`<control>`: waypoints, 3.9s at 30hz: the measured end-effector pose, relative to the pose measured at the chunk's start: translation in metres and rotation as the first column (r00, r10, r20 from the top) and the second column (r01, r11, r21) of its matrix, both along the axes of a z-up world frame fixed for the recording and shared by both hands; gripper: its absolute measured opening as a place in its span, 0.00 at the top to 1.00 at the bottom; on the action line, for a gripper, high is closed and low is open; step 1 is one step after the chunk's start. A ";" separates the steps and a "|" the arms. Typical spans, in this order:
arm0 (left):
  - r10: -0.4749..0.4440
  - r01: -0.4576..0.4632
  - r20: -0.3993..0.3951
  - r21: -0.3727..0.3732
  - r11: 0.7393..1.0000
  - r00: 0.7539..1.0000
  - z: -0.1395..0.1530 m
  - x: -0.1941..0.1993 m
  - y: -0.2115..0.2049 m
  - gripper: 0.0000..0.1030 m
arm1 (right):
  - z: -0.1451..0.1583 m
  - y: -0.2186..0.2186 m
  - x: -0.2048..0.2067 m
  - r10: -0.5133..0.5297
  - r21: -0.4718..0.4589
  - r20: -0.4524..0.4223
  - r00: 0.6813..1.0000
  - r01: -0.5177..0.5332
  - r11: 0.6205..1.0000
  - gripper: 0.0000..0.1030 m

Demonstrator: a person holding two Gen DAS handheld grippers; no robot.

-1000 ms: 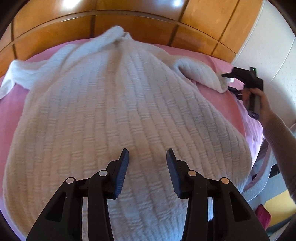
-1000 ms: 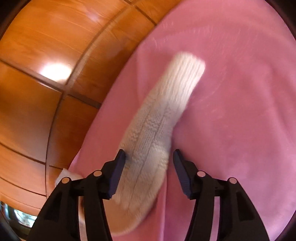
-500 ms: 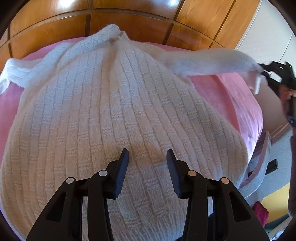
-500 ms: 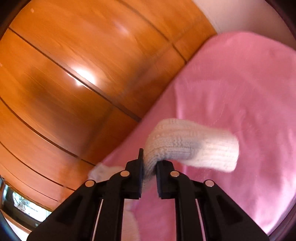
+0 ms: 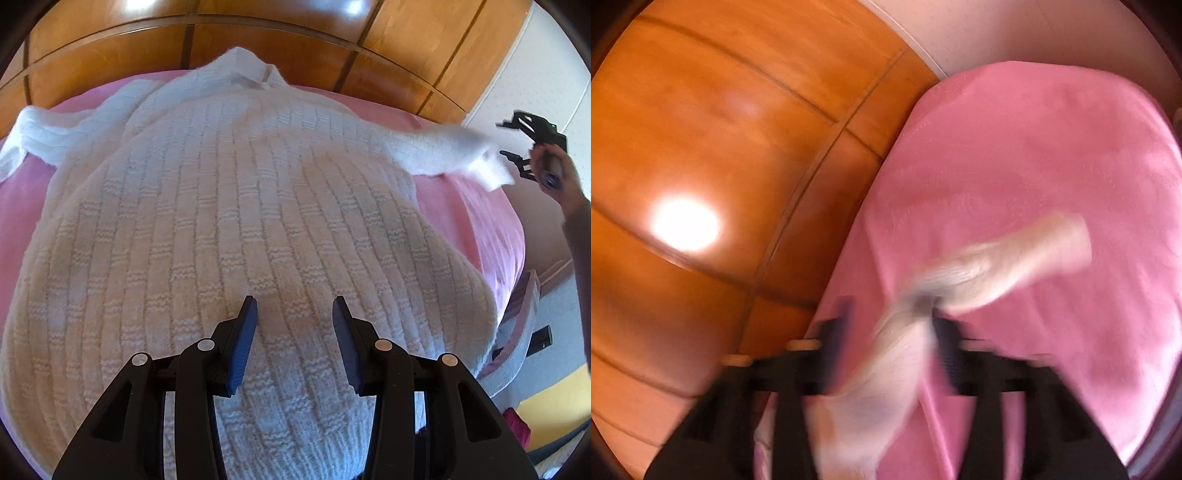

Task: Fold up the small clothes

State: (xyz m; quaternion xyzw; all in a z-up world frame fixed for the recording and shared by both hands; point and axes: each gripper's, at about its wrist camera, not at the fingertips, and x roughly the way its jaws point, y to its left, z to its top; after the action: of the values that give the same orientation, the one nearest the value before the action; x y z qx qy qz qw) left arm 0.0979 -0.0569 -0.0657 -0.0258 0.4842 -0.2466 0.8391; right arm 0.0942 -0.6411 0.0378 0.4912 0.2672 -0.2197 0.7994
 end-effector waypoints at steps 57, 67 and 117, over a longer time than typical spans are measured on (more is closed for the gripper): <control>-0.535 0.535 -0.036 0.017 0.844 0.844 -0.017 -0.043 -0.159 0.99 | -0.109 0.010 -0.104 -0.007 -0.065 -0.253 0.968 -0.009 0.998 0.41; -0.542 0.513 -0.050 -0.262 0.818 0.839 0.012 -0.029 -0.125 0.99 | -0.114 -0.010 -0.035 0.086 -0.078 -0.313 0.946 -0.116 0.990 0.93; 0.134 -0.134 -0.024 -0.007 0.991 0.991 0.003 -0.083 0.156 0.93 | -0.035 0.324 -0.141 0.875 -0.204 -0.269 0.402 -0.912 0.356 0.95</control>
State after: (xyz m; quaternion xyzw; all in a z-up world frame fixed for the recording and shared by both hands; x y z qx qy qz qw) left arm 0.0150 0.0986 -0.0627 -0.0648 0.4902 -0.1914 0.8479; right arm -0.0467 -0.3167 0.0026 0.1165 0.4963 0.1832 0.8406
